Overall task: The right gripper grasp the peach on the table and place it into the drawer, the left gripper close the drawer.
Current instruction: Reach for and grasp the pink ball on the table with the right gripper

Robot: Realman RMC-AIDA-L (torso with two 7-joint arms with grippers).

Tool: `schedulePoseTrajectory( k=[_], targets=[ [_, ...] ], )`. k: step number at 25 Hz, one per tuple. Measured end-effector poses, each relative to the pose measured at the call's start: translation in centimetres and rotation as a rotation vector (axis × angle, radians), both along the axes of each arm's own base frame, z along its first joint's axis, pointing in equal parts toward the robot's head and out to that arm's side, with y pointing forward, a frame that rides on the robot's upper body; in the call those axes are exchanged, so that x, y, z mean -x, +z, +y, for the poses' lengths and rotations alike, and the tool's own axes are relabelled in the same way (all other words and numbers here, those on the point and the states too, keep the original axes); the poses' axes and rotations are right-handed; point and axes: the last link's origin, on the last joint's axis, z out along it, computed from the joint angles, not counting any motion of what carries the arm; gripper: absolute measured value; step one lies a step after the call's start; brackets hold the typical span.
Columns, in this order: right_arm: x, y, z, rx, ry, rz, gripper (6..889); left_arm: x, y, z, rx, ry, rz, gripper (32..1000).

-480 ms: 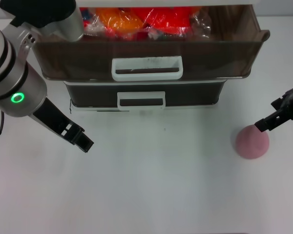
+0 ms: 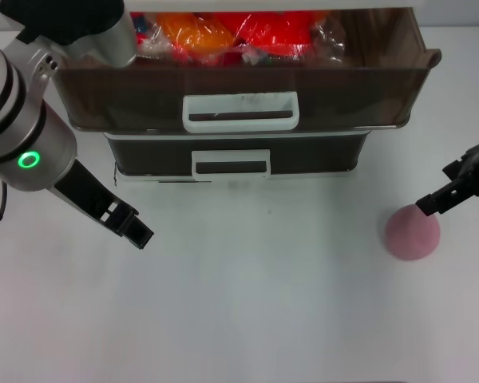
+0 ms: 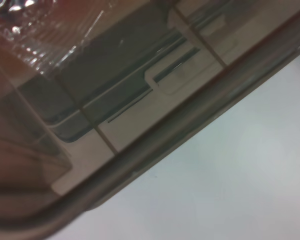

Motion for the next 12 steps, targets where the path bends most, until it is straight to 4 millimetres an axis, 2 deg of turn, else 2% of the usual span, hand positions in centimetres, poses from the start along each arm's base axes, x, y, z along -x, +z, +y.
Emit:
schedulePoseTrajectory(
  k=[5,12],
  targets=[
    [-0.3,-0.1,0.3,-0.019,0.002,-0.001,865,0.0,0.0,0.0,-0.002,-0.001,-0.001,801],
    [-3.2,-2.1,0.5,-0.034,-0.052,0.012,860,0.0,0.0,0.0,-0.004,-0.001,-0.004,801]
  ],
)
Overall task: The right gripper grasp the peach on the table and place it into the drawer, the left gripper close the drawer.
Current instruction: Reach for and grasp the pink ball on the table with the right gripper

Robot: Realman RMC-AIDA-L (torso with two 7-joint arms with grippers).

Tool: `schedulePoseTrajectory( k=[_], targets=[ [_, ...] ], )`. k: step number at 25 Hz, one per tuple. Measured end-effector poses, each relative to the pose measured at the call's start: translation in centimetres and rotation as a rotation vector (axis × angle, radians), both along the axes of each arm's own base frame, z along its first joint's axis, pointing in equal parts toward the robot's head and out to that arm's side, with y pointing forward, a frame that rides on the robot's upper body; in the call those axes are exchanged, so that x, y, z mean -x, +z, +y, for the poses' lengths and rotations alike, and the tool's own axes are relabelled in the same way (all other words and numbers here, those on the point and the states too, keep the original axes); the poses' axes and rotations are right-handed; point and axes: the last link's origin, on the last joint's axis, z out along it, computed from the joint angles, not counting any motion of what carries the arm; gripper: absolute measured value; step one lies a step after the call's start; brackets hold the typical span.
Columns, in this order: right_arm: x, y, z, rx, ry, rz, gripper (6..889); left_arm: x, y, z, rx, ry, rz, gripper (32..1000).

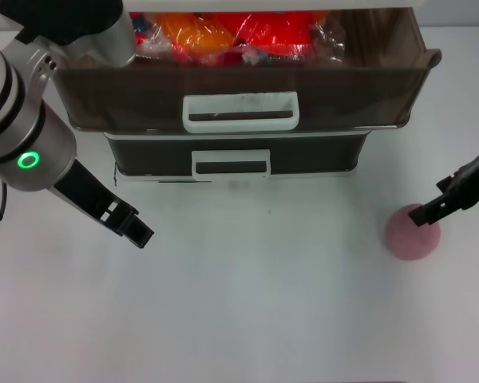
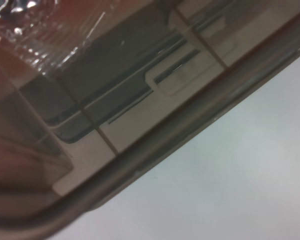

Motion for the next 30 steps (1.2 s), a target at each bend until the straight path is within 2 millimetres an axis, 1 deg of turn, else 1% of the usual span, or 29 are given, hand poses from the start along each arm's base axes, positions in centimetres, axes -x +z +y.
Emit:
schedulePoseTrajectory(
  k=[4,10,15,19,30],
  targets=[
    [-1.7,-1.2,-0.1,-0.012,-0.031,0.002,857,0.0,0.0,0.0,-0.001,-0.001,-0.001,801],
    [-2.9,-1.9,-0.1,-0.039,-0.046,-0.014,853,0.0,0.0,0.0,-0.002,-0.001,-0.001,800],
    [-4.0,-3.0,-0.3,-0.039,-0.050,-0.027,849,0.0,0.0,0.0,-0.001,-0.001,-0.001,800],
    [-4.5,-3.5,-0.2,-0.044,-0.047,-0.052,846,0.0,0.0,0.0,-0.002,-0.002,-0.002,800],
    [-4.5,-3.6,-0.2,-0.042,-0.043,-0.057,838,0.0,0.0,0.1,-0.005,-0.004,-0.004,800]
  ],
)
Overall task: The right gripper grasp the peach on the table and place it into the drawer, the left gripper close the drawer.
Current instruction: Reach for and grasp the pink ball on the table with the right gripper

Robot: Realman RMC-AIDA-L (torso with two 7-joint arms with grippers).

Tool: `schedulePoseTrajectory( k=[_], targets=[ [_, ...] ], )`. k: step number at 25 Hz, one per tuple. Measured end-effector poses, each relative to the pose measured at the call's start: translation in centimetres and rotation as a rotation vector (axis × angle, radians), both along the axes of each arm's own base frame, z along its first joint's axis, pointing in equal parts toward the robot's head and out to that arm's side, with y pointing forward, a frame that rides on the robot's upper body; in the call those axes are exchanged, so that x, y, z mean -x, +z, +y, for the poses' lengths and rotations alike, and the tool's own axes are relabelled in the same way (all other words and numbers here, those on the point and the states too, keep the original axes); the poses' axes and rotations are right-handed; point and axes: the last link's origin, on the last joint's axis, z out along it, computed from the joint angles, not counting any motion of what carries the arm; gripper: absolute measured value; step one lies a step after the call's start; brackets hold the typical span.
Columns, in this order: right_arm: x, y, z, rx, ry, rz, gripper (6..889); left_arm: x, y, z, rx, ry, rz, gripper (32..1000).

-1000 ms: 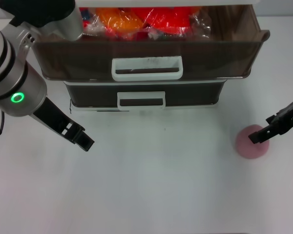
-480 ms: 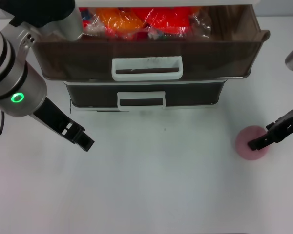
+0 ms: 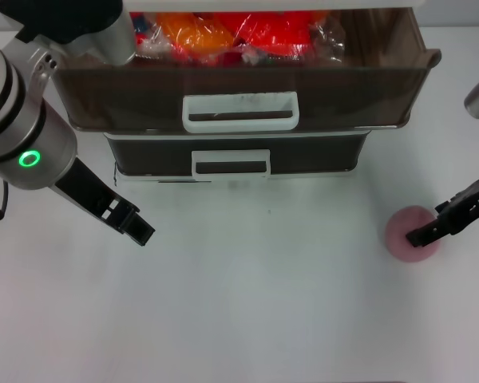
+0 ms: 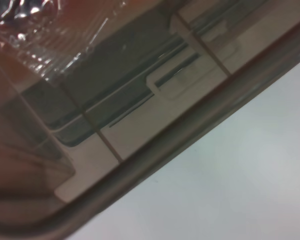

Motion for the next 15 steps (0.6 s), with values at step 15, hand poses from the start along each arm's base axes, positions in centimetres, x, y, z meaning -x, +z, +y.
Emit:
schedulePoseTrajectory(
  k=[15],
  targets=[
    [0.00,-0.42,-0.17,0.012,0.003,0.005,827,0.00,0.04,0.03,-0.002,-0.001,0.000,800]
  ],
)
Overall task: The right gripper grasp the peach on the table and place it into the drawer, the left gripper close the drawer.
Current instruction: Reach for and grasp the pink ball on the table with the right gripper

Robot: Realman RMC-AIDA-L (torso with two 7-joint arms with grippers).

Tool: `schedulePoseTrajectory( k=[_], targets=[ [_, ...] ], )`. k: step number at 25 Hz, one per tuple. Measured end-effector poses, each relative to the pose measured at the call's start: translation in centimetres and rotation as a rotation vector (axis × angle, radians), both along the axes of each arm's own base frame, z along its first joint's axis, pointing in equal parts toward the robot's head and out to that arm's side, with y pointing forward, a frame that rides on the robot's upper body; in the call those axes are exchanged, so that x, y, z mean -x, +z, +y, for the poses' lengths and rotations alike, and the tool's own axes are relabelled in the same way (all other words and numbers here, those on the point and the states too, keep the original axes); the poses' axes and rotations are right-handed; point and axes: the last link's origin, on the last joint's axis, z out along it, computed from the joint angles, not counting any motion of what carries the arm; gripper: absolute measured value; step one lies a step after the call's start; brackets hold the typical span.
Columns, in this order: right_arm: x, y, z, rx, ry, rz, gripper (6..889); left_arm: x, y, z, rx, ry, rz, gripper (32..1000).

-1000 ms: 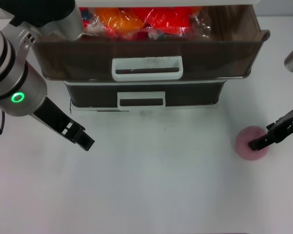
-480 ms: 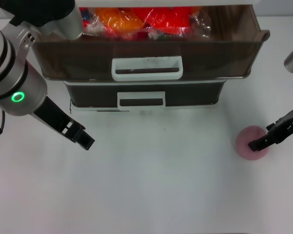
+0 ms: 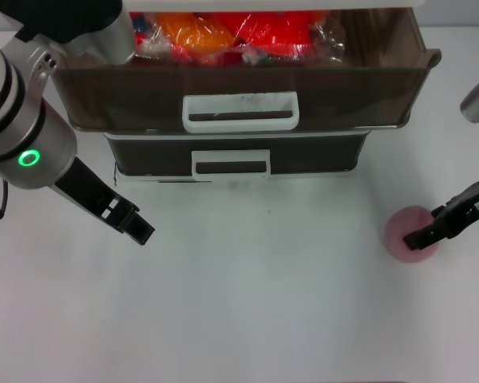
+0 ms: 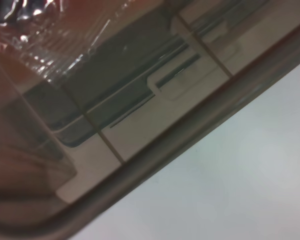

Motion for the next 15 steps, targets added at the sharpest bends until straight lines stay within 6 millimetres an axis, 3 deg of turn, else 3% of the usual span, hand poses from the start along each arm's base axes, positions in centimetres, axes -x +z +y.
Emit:
schedulePoseTrajectory(
  k=[7,15],
  targets=[
    [0.25,-0.43,-0.02,0.007,0.003,0.005,822,-0.01,0.01,0.00,0.000,-0.001,0.000,800],
    [0.28,-0.49,-0.03,0.015,0.017,0.001,487,-0.01,0.01,0.00,0.000,-0.001,0.000,800]
  ],
)
